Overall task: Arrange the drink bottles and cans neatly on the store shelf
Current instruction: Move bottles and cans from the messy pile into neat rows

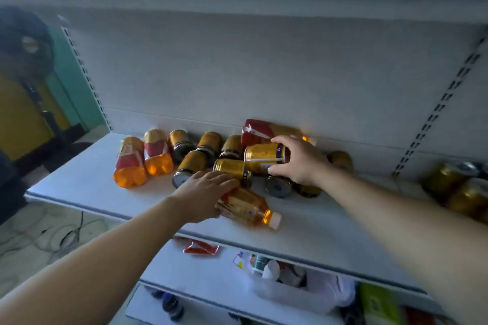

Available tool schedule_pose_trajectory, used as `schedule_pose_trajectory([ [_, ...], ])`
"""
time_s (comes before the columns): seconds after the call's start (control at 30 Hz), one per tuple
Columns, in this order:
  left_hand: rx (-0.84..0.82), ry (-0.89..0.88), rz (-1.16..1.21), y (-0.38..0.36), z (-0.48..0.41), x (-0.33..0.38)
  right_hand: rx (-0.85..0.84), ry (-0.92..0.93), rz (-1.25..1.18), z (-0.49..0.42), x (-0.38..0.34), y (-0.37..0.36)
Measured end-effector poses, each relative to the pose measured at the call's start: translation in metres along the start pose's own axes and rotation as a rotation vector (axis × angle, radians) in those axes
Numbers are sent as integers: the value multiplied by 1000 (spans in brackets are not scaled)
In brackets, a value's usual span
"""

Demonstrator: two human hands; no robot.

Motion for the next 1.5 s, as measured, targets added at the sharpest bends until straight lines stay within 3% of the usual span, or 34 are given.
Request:
schedule_pose_trajectory([
  [0.2, 144, -141, 233, -5, 1, -10, 486, -272, -573, 69, 25, 2],
  [0.33, 235, -137, 463, -3, 2, -4, 642, -420, -570, 122, 40, -3],
  [0.53, 176, -36, 1094, -8, -5, 32, 465, -516, -356, 158, 53, -21],
  [0.67, 227, 55, 1337, -17, -10, 54, 359, -514, -268, 164, 65, -18],
  [0.9, 243, 169, 1385, -24, -19, 63, -109, -586, 220, 155, 88, -22],
  [1.03, 265, 211, 1393, -26, -21, 71, -94, -474, 472, 140, 88, -16],
  [1.07, 255, 209, 1386, -26, -21, 74, -47, -439, 417, 140, 89, -15],
  [1.23, 219, 220, 1376, -28, -30, 86, 272, -449, -317, 171, 118, -14],
  [1.5, 132, 159, 1367, -21, -50, 135, 315, -503, -489, 203, 134, -14],
])
Point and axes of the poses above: each hand's wrist, its own z-axis away from the middle knuckle, its own y-axis out of the back of the hand, x = y × z, the point moved 7 cm from there along -z, towards the middle knuckle, and after that the axes turned 5 degrees about -x, right-handed, at the moved point
